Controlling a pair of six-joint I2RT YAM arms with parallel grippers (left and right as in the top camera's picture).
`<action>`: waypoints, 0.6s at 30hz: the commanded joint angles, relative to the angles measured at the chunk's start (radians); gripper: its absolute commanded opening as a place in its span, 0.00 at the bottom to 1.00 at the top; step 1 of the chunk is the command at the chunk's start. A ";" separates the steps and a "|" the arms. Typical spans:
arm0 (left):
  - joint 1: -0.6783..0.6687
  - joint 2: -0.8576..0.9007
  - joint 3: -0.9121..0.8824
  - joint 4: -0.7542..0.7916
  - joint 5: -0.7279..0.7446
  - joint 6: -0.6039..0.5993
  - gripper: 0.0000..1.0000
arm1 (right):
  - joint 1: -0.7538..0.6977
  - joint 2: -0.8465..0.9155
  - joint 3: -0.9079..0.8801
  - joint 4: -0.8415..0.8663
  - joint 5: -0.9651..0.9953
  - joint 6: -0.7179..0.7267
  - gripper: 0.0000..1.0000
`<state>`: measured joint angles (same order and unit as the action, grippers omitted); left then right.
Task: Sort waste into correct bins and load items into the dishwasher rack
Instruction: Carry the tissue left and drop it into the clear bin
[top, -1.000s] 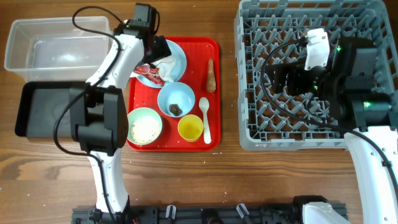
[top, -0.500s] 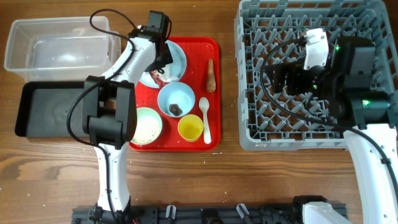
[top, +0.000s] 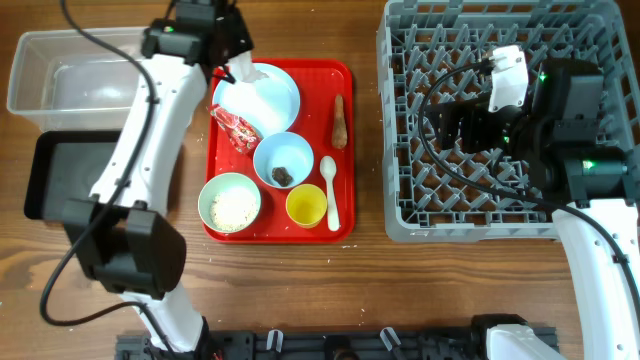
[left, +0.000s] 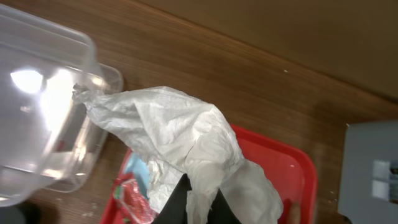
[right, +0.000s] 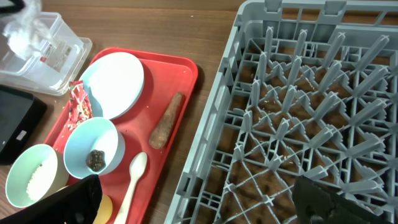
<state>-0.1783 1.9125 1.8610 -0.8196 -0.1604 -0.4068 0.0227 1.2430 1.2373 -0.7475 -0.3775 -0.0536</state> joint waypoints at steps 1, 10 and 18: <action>0.127 -0.055 0.006 -0.018 -0.019 0.092 0.04 | 0.000 0.010 0.024 -0.005 -0.017 0.005 0.99; 0.376 0.132 0.005 0.016 -0.016 0.114 0.92 | 0.000 0.010 0.024 -0.013 -0.017 0.005 1.00; 0.308 -0.021 0.012 -0.013 0.155 0.114 1.00 | 0.000 0.010 0.024 -0.014 -0.017 0.036 1.00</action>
<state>0.1844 2.0300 1.8580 -0.7830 -0.1314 -0.3004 0.0227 1.2430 1.2373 -0.7609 -0.3775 -0.0460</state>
